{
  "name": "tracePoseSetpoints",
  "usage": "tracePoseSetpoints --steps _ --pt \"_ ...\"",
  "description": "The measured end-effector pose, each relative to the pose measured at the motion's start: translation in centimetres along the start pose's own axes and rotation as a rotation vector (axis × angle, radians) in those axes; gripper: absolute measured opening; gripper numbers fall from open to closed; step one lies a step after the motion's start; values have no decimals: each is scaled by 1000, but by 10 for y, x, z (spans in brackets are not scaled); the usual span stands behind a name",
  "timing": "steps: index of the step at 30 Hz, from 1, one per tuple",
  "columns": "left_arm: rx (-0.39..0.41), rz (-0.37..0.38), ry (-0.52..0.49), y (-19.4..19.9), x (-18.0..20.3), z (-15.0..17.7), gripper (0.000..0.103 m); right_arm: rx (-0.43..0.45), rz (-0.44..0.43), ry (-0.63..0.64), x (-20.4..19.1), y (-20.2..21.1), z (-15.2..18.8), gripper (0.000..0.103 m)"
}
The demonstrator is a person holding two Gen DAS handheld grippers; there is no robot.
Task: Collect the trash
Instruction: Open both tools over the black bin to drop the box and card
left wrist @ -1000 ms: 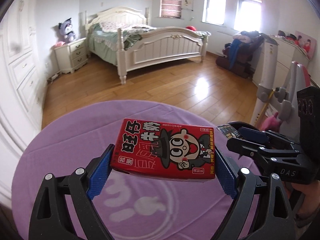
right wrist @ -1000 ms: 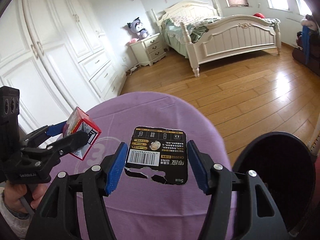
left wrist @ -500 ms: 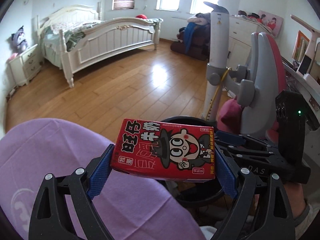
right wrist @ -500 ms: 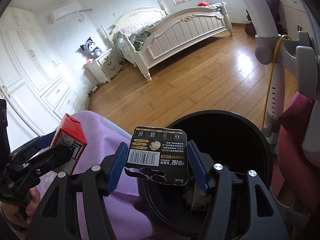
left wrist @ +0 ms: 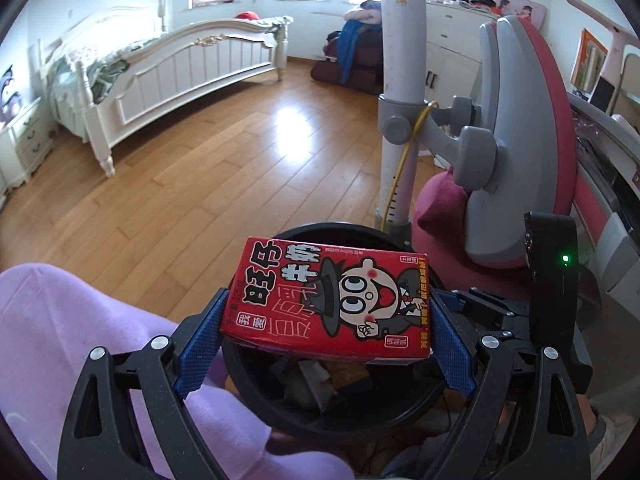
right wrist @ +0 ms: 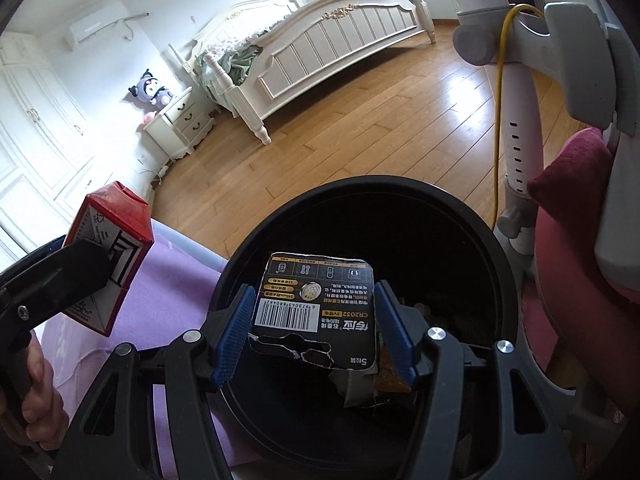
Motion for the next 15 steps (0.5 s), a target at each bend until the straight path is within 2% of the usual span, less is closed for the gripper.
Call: tracePoseSetpoints --steps 6,13,15 --pt "-4 12 -10 -8 9 1 90 -11 21 -8 8 0 5 60" --pt "6 38 -32 -10 16 -2 91 -38 84 -29 22 -1 9 62" --pt "4 48 -27 -8 15 -2 91 -50 107 -28 24 0 11 65"
Point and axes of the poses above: each gripper's, at about its wrist camera, not at the fingertips, and y roughly against the way its jaws point, x to its right, z to its underside, the point moved 3 cm from there along -y, roughly the way its jaws point, and after that the axes turned 14 degrees about x, right-handed, at the moved point
